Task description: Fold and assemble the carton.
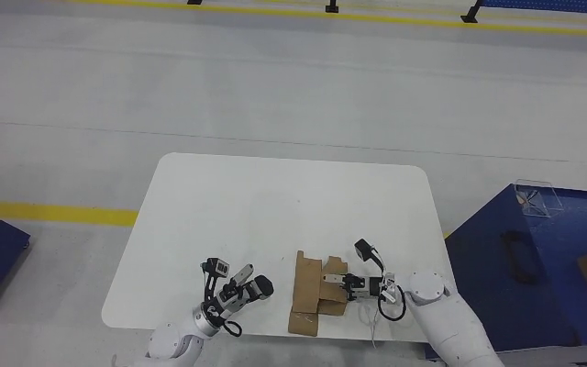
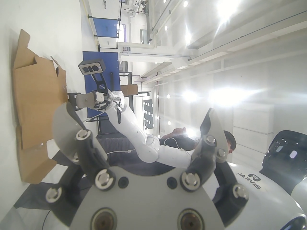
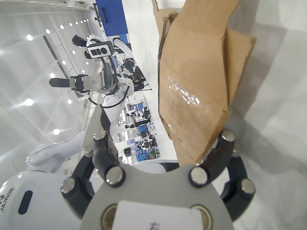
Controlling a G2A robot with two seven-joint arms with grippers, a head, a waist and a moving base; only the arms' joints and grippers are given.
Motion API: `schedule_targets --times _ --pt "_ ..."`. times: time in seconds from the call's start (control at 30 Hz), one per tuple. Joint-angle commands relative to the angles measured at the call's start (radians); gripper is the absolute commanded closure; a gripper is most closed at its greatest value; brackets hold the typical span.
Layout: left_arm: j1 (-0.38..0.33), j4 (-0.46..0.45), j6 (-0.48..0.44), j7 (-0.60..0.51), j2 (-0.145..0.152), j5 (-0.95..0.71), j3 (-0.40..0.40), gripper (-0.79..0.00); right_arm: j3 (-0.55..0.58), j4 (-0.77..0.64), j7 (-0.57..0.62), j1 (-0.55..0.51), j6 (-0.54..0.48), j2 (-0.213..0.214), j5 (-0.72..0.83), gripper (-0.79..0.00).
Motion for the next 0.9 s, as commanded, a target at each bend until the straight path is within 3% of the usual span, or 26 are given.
schedule_targets --times 0.0,0.33,0.5,0.63,0.87 --pt "0.006 -0.008 -0.002 -0.009 0.000 -0.009 -0.004 -0.785 -0.008 0.015 0.002 0.011 -0.001 -0.004 0.008 0.000" --pt "0.046 -0.055 -0.019 -0.088 -0.001 -0.100 -0.008 -0.785 -0.009 0.066 0.042 0.050 -0.007 -0.011 0.091 0.000" --pt "0.051 -0.058 -0.023 -0.096 -0.001 -0.102 -0.010 -0.785 0.031 0.006 0.108 0.072 -0.006 0.000 0.156 0.000" --pt "0.051 -0.058 -0.023 -0.096 -0.001 -0.102 -0.010 -0.785 0.125 -0.202 0.189 0.050 0.017 0.029 0.234 0.000" --pt "0.051 -0.058 -0.023 -0.096 -0.001 -0.102 -0.010 -0.785 0.378 -0.771 0.221 -0.131 0.121 0.083 0.389 0.000"
